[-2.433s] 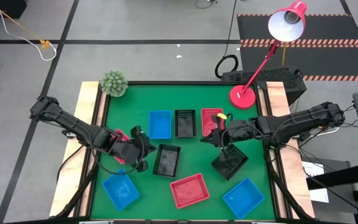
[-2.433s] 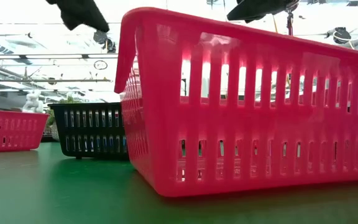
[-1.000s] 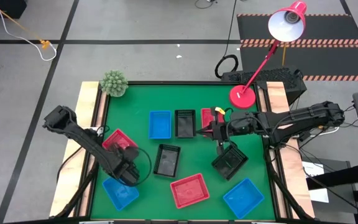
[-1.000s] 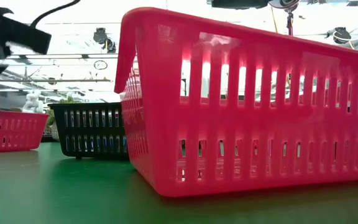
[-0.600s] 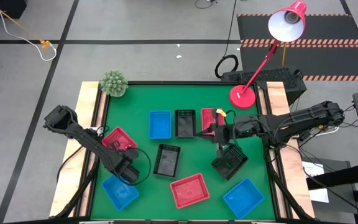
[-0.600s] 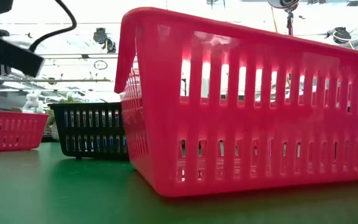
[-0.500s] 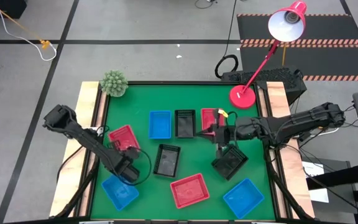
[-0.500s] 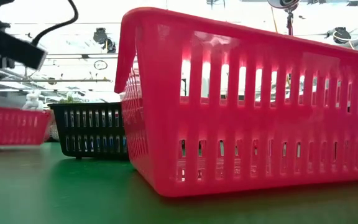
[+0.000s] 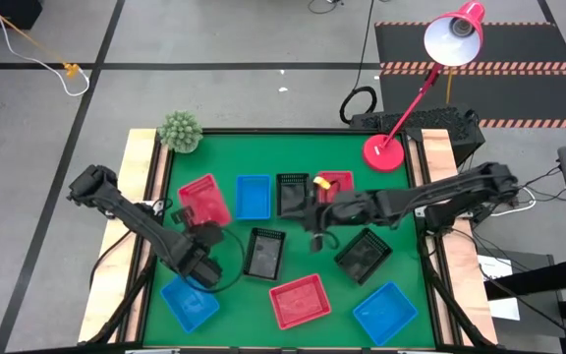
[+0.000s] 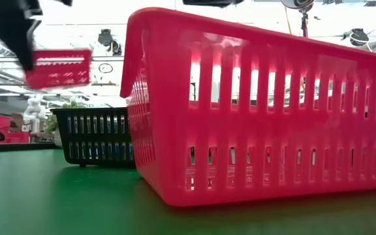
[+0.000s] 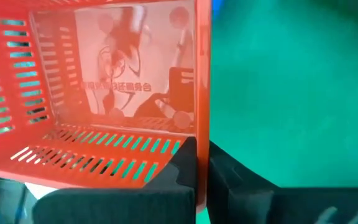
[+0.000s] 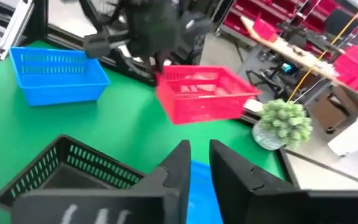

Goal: Stack baskets by color
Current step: Stack the top left red bin on top of the top right red bin

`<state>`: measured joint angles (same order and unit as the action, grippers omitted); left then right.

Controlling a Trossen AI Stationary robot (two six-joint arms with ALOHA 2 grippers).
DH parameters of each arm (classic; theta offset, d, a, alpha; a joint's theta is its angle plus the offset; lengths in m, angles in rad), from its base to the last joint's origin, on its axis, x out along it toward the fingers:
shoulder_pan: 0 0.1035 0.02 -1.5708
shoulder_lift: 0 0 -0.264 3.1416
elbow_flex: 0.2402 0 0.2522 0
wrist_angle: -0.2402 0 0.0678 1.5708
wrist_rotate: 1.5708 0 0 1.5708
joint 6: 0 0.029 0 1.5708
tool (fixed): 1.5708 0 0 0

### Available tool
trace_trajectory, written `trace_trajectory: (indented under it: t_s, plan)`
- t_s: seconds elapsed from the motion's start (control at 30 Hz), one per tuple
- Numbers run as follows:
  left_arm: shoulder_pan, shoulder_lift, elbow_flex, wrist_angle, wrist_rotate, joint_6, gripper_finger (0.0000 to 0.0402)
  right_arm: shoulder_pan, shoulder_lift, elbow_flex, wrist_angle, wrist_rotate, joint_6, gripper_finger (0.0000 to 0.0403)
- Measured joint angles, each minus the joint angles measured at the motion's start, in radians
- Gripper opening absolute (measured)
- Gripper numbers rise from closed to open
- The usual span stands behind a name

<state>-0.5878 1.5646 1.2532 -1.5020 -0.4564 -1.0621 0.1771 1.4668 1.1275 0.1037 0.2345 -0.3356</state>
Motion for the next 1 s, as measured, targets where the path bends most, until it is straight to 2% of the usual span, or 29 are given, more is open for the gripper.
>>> trace_trajectory:
  t_s: [0.1,0.23,0.37,0.6,0.73,1.0]
  plan:
    - [0.011,0.000,0.036,0.010,-0.110,0.069,0.0005,0.019,0.071,0.031,0.045,-0.003,-0.010,0.0074]
    - [0.050,0.000,0.049,0.082,-0.177,0.163,0.0005,0.047,0.143,0.031,0.169,-0.003,-0.034,0.0088]
    - [0.092,0.015,0.049,0.171,-0.184,0.290,0.0004,0.062,0.202,0.040,0.270,0.000,-0.048,0.0110]
    - [0.140,0.057,0.049,0.294,-0.200,0.474,0.0004,0.054,0.275,0.071,0.260,0.048,-0.077,0.0150]
    - [0.154,0.066,0.049,0.353,-0.201,0.532,0.0005,0.044,0.299,0.072,0.251,0.108,-0.124,0.0151]
    - [0.145,0.073,0.049,0.400,-0.198,0.618,0.0004,0.024,0.313,0.073,0.226,0.159,-0.162,0.0137]
